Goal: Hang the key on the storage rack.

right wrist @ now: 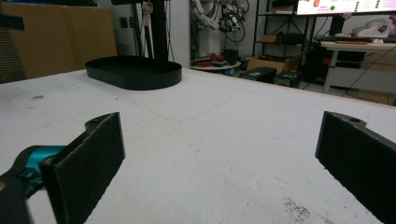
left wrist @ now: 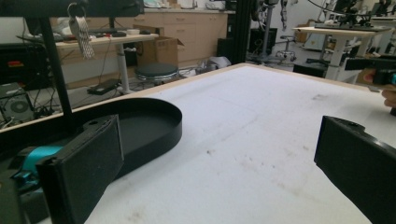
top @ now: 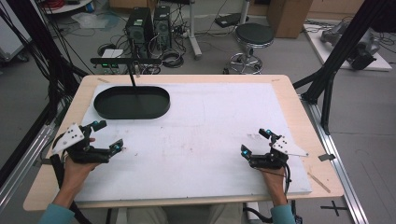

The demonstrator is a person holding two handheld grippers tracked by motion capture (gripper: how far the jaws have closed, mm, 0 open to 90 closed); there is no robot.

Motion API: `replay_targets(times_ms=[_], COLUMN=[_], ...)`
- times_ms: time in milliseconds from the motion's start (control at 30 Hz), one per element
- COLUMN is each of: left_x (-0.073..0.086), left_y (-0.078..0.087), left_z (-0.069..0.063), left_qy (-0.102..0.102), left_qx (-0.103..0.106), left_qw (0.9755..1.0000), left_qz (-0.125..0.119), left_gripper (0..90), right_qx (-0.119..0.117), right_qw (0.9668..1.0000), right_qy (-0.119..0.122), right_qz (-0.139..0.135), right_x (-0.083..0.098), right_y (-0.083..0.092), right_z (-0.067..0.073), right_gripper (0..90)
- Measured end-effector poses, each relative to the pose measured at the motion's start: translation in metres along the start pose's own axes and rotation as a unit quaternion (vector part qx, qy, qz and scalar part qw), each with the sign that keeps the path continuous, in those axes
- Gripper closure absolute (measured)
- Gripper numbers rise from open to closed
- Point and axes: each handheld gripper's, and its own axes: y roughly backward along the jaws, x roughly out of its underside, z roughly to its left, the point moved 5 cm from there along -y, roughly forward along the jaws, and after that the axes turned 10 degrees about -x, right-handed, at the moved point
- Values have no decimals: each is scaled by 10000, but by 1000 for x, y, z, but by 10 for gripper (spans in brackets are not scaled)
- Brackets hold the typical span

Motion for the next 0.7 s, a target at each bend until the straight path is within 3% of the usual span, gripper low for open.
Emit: replay_targets(times_ms=[267, 367, 533, 700], left_x=[36, 36, 37, 37], left_y=[15, 17, 21, 21], left_z=[1, 3, 2, 2], left_qy=[25, 120, 60, 74], left_qx=[-258, -316, -345, -384], left_qw=[9996, 9991, 9984, 9981], left_qz=[-101, -271, -446, -469], left_gripper=[17, 17, 17, 17], right_qx=[2, 16, 19, 24], right_qw=[10000, 10000, 10000, 10000], right_qy=[-15, -21, 1, 10], right_qz=[-35, -43, -53, -46], right_x=[0, 0, 0, 0], right_y=[0, 1, 1, 1], right_z=[0, 0, 0, 0], right_gripper=[5, 5, 5, 6])
